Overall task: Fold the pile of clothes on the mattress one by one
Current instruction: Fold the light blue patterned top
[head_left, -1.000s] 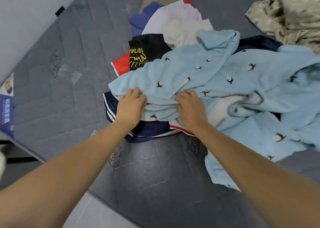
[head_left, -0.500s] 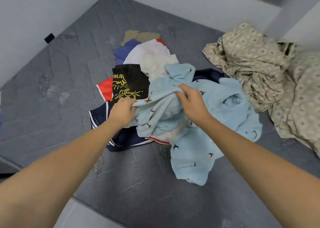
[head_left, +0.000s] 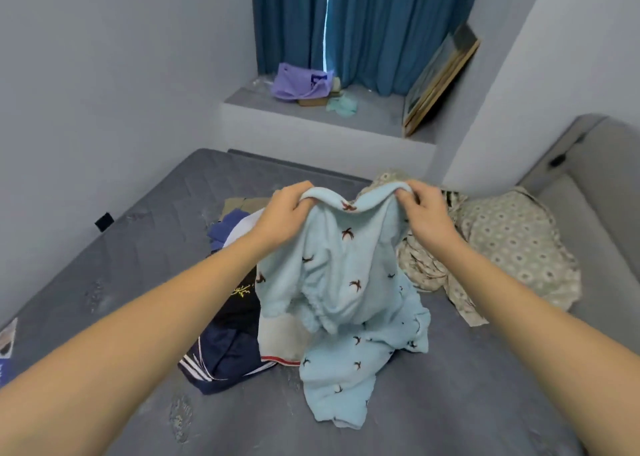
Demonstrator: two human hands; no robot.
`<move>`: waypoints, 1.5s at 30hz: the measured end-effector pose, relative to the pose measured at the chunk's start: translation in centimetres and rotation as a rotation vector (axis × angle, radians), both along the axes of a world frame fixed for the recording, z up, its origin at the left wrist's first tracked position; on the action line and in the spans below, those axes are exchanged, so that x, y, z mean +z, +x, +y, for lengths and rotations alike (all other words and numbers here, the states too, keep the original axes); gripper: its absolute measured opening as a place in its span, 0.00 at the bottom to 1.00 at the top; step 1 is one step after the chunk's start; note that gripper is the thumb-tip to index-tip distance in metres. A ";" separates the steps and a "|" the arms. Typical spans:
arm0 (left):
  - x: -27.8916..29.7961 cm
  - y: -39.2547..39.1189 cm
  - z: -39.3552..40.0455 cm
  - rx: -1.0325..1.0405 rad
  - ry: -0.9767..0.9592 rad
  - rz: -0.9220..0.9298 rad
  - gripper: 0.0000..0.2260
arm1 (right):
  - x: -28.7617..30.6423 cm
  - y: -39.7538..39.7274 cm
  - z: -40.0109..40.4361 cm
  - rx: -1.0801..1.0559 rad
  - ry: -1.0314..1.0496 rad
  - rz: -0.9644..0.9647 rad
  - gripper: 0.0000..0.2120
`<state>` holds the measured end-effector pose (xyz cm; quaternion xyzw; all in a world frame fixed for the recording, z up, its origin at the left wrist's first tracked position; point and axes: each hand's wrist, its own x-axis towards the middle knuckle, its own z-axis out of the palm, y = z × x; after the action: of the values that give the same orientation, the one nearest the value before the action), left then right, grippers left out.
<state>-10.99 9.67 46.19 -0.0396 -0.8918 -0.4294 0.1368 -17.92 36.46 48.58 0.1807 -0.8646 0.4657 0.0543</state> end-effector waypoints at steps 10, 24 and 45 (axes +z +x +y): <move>18.8 0.4 7.7 -0.027 0.017 0.187 0.15 | 13.4 3.0 8.5 -0.147 -0.087 0.153 0.12; 21.5 1.8 17.4 0.048 0.494 -0.050 0.06 | 10.5 19.8 6.2 0.026 -0.365 0.041 0.18; 17.4 5.0 15.0 -0.365 0.113 0.007 0.22 | 16.1 9.5 5.9 -0.002 -0.116 0.152 0.15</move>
<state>-5.98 24.63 63.62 -0.1945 -0.8439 -0.4962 0.0615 -8.38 42.33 64.66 0.2114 -0.8296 0.4999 0.1308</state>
